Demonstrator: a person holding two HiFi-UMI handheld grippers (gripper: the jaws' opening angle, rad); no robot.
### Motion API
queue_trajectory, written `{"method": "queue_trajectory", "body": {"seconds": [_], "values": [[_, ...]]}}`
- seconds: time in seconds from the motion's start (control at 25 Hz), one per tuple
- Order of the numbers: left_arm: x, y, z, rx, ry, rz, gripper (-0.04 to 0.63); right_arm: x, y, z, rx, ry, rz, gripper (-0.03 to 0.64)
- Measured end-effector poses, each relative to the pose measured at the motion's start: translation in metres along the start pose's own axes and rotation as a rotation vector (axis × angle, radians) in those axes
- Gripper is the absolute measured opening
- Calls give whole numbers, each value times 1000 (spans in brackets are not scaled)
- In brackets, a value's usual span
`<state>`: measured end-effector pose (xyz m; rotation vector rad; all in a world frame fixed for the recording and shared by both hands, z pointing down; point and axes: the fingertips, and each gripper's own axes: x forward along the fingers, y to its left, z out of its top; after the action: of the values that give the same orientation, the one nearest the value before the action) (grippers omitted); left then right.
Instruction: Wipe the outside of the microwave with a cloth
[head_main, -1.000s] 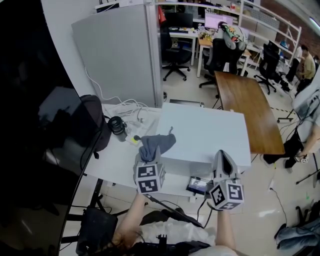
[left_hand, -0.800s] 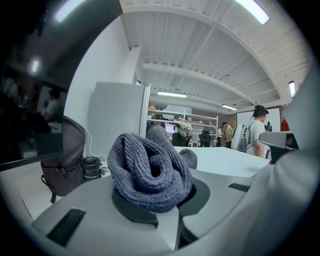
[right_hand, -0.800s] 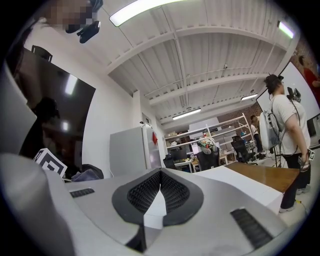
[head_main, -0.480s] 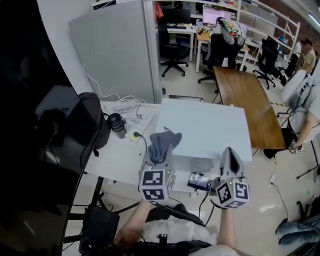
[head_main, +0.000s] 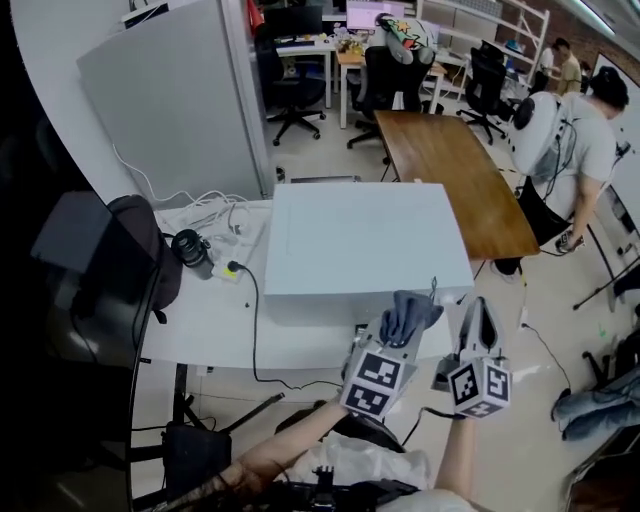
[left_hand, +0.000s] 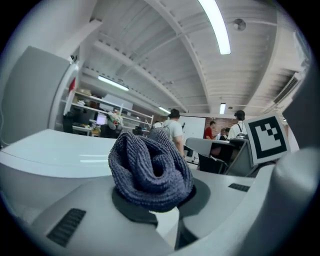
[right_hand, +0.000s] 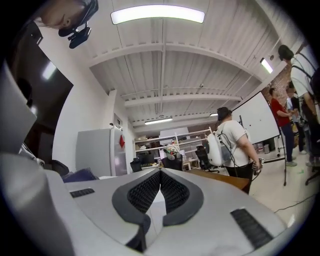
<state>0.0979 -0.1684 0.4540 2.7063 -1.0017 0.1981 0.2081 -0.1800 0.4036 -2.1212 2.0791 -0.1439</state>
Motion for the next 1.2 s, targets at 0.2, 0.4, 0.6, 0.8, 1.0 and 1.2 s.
{"method": "queue_trajectory", "body": {"seconds": [0.2,0.4,0.6,0.8,1.0,1.2], "values": [[61,-49,-25,28,77,-135,58,-20,-39,2,-8,6,-77,18],[119,-57,-52,95,152,-111,58,-17,-48,8,-12,6,-54,18],[135,-47,-64,94,140,-67,58,-10,-51,4,-1,20,-13,18],[121,-25,-77,27,143,-3,58,2,-41,-6,13,41,56,18],[87,22,-80,-52,122,130,58,14,-18,-25,20,87,149,18],[44,69,-84,-120,113,250,58,24,13,-43,33,128,238,18]]}}
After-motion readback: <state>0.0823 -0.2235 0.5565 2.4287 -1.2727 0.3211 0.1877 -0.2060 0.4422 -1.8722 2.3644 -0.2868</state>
